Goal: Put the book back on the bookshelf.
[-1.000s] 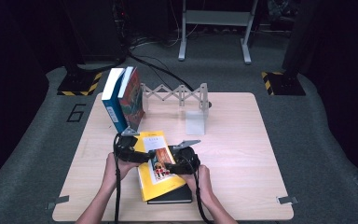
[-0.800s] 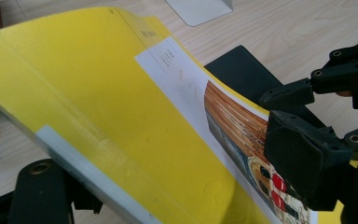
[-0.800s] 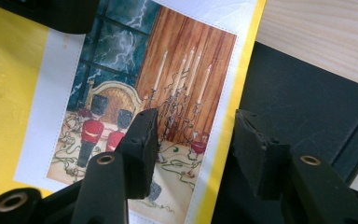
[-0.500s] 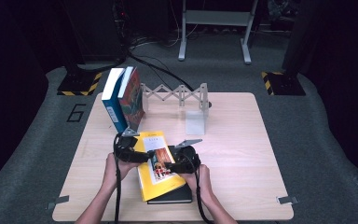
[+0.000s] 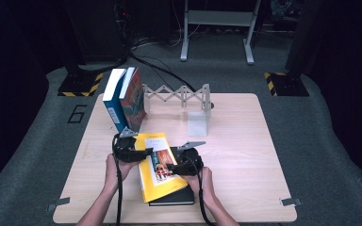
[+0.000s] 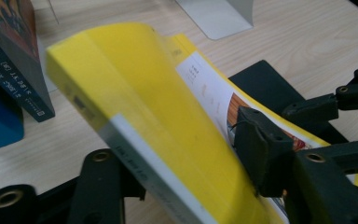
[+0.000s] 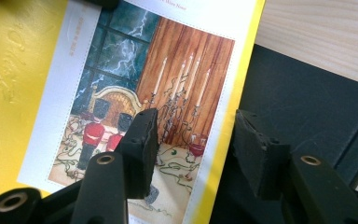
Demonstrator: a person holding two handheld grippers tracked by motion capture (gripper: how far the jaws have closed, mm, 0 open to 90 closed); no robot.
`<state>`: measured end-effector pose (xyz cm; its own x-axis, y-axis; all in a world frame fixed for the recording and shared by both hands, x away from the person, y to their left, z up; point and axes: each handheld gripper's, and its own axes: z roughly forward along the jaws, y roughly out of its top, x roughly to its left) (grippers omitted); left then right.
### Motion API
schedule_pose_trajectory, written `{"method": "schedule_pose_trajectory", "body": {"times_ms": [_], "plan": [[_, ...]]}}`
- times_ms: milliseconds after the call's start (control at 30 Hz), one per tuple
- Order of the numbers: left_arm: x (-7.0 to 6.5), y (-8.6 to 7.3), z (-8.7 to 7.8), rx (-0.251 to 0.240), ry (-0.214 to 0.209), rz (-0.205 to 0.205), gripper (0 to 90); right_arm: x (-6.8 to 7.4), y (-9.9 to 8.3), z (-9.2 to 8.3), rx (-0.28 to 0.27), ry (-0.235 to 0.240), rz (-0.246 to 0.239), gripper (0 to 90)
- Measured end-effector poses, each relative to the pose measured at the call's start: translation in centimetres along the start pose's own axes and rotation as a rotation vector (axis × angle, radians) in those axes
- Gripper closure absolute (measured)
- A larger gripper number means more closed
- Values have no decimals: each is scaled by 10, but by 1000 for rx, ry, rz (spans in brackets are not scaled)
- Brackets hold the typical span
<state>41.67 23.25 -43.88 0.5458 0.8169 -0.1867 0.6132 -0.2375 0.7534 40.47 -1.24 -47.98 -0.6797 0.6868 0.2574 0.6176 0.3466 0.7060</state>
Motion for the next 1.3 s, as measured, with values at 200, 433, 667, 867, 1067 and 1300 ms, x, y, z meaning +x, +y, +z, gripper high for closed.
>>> {"method": "schedule_pose_trajectory", "body": {"times_ms": [200, 433, 667, 867, 1067, 1300], "plan": [[6, -1, 3, 12, -29, -9, 577, -9, -5, -2, 13, 65, 30, 431], [14, 1, -10, -39, -19, -15, 622, -31, -17, -22, -32, -30, 39, 210], [17, 8, -23, -77, -23, -25, 663, -70, -30, -42, -40, -166, 87, 87], [14, 19, -36, -122, -60, -26, 704, -102, -41, -51, -17, -276, 108, 35], [10, 29, -49, -171, -118, -14, 747, -122, -49, -57, -22, -333, 161, 30], [10, 39, -66, -233, -132, 6, 759, -131, -54, -58, -10, -376, 182, 15]]}}
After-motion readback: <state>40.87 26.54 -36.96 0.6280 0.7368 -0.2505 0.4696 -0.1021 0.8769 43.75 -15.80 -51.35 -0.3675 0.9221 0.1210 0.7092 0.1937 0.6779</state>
